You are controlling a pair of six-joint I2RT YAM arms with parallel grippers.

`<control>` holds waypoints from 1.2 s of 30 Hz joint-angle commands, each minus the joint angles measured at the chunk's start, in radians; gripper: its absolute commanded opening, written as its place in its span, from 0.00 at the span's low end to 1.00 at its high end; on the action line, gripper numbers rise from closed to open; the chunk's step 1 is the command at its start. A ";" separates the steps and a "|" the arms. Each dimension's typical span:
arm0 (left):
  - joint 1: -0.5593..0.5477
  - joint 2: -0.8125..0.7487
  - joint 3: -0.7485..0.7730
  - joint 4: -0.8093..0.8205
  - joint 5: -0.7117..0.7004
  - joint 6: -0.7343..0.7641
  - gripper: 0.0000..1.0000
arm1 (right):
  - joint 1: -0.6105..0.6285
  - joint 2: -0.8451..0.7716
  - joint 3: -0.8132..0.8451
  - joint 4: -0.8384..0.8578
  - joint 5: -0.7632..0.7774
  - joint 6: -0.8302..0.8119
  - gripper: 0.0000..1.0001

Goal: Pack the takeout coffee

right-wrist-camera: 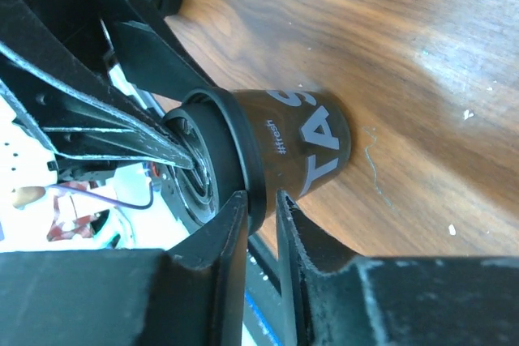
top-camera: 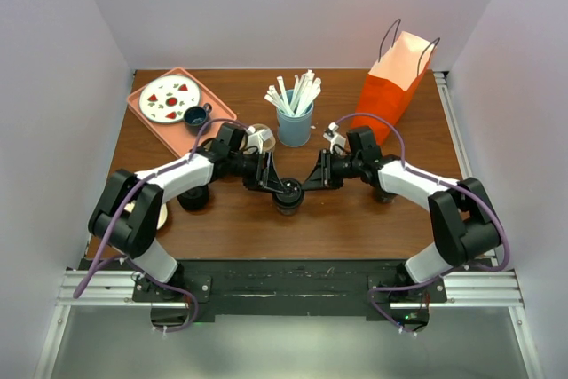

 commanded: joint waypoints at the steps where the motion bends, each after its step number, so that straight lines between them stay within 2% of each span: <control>1: -0.020 0.113 -0.083 -0.117 -0.278 0.103 0.39 | 0.009 0.059 -0.144 0.006 0.196 -0.012 0.18; 5: -0.025 0.124 -0.100 -0.110 -0.287 0.096 0.39 | 0.009 0.056 -0.258 0.064 0.252 0.031 0.16; 10: -0.034 0.135 -0.098 -0.114 -0.285 0.097 0.38 | 0.009 0.004 -0.277 0.098 0.203 0.042 0.19; 17: -0.037 0.120 -0.077 -0.114 -0.265 0.116 0.38 | 0.009 -0.097 -0.036 -0.026 0.129 0.045 0.24; 23: -0.040 0.132 -0.052 -0.120 -0.264 0.142 0.38 | 0.006 -0.065 0.088 -0.112 0.128 -0.015 0.25; 30: -0.041 0.144 -0.017 -0.136 -0.267 0.160 0.38 | -0.005 -0.005 0.155 -0.155 0.109 -0.089 0.25; 36: -0.043 0.161 -0.002 -0.139 -0.264 0.172 0.38 | -0.014 0.039 0.145 -0.152 0.074 -0.127 0.25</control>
